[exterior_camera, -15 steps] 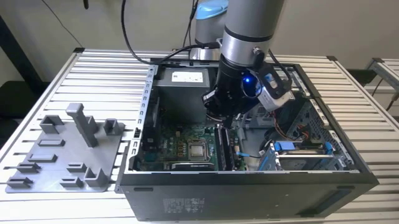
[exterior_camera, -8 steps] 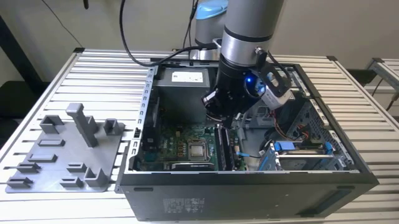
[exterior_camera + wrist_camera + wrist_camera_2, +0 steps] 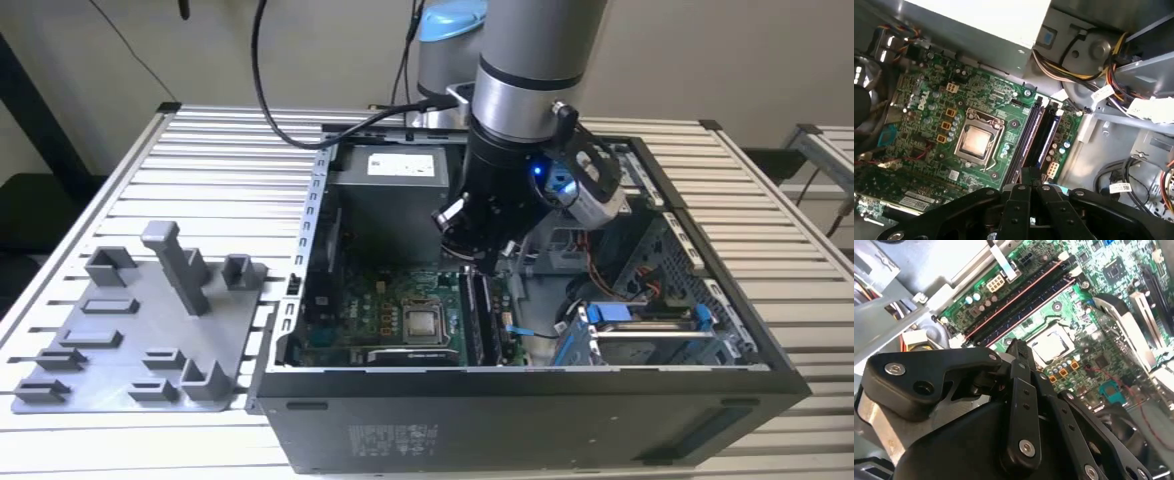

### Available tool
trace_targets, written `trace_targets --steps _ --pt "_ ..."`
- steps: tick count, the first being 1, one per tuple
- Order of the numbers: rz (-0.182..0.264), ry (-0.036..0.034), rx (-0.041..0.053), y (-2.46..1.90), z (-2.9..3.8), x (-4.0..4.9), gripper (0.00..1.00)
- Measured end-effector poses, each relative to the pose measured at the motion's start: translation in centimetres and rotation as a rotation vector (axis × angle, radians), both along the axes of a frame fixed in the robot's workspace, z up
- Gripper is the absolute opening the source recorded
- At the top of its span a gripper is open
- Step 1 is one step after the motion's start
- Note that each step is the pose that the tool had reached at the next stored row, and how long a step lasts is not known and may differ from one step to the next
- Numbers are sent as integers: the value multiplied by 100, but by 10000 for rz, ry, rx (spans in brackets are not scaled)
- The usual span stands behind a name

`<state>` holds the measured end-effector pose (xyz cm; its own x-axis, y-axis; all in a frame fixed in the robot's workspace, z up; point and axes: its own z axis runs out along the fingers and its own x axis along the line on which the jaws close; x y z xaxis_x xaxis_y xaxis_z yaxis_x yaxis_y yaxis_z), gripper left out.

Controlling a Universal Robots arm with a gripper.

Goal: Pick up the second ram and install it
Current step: 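Press down the second ram until it locks into place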

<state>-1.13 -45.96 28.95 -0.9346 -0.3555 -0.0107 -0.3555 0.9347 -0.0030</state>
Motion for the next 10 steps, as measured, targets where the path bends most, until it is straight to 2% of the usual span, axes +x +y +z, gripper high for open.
trace_targets --steps 10 --pt "1815 0 0 0 -11 -1 11"
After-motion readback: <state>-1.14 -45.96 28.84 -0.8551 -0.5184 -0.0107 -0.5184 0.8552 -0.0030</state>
